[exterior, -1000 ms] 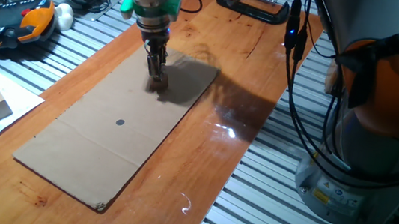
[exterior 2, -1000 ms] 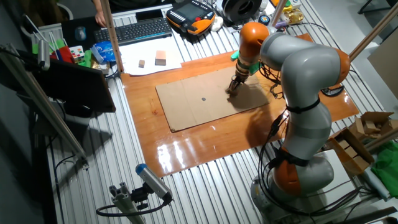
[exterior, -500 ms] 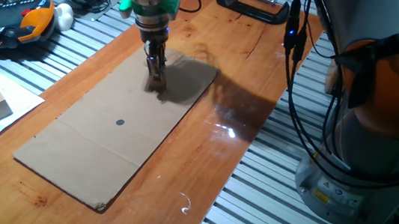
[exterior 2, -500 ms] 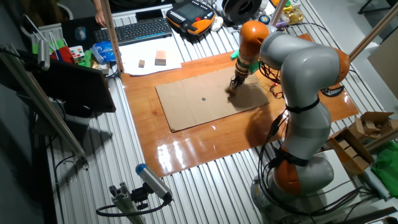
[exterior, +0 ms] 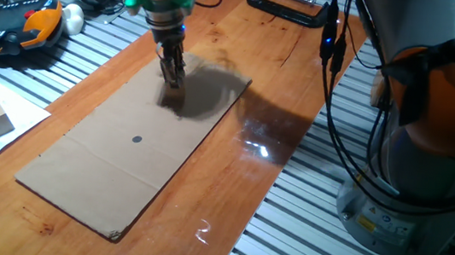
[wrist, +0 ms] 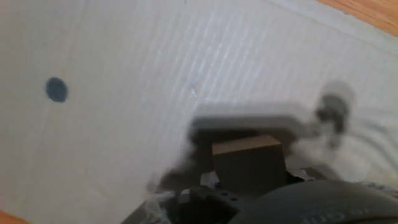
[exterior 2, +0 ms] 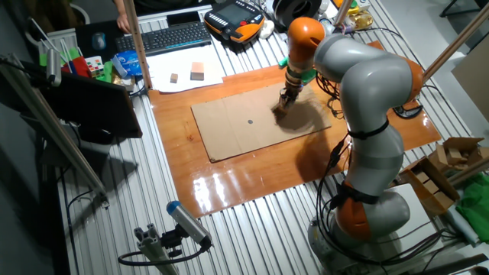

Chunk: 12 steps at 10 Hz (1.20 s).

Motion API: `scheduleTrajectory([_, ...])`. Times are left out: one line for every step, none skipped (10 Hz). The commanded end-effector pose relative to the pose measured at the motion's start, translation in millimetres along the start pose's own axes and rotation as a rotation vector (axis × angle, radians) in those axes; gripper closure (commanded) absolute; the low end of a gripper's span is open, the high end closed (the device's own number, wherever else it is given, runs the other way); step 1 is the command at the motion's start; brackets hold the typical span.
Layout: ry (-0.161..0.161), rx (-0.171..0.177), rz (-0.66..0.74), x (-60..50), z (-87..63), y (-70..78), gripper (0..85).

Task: Grab the block and place it at the designated location

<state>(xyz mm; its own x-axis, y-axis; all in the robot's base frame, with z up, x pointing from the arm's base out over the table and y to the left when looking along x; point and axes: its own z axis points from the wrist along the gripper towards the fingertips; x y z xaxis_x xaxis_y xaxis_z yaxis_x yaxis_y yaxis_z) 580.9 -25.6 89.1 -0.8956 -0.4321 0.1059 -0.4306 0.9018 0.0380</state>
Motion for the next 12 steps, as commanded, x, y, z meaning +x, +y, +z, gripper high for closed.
scheduleTrajectory([0.002,-0.002,0.007,-1.3,-4.2,3.5,84.3])
scheduleTrajectory([0.008,-0.008,0.027,-3.3,-10.6,9.0,84.3])
scheduleTrajectory([0.002,-0.020,0.065,-5.6,-17.5,17.9,84.3])
scheduleTrajectory([-0.009,-0.013,0.107,-7.9,-23.9,30.7,84.3])
scheduleTrajectory([-0.014,-0.010,0.155,-9.9,-30.0,44.8,84.3])
scheduleTrajectory([-0.031,-0.037,0.213,-7.2,-33.7,56.1,84.3])
scheduleTrajectory([-0.043,-0.065,0.252,-5.0,-32.1,60.5,84.3])
scheduleTrajectory([-0.050,-0.047,0.259,-3.2,-30.0,63.8,84.3])
scheduleTrajectory([-0.047,-0.048,0.271,-1.3,-29.8,65.1,84.3])
scheduleTrajectory([-0.047,-0.034,0.283,-0.3,-30.1,66.4,84.3])
scheduleTrajectory([-0.052,-0.015,0.290,-0.3,-31.2,66.2,84.3])
scheduleTrajectory([-0.047,-0.014,0.298,0.3,-32.8,65.3,84.3])
